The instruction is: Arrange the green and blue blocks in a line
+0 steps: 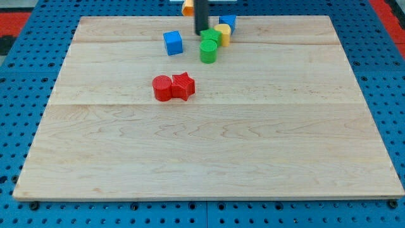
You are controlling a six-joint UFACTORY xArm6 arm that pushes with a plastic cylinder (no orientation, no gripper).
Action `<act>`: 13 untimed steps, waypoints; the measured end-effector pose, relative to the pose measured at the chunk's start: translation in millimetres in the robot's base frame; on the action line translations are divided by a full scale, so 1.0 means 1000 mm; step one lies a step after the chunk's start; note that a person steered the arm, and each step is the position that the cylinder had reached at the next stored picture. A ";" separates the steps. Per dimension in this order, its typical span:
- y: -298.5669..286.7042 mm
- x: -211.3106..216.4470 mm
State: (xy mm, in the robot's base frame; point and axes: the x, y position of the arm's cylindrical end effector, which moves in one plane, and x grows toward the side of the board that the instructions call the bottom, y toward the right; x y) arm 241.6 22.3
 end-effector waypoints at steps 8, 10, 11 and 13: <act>0.169 -0.032; 0.077 -0.011; 0.077 -0.016; 0.077 -0.017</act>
State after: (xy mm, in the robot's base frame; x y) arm 224.3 99.2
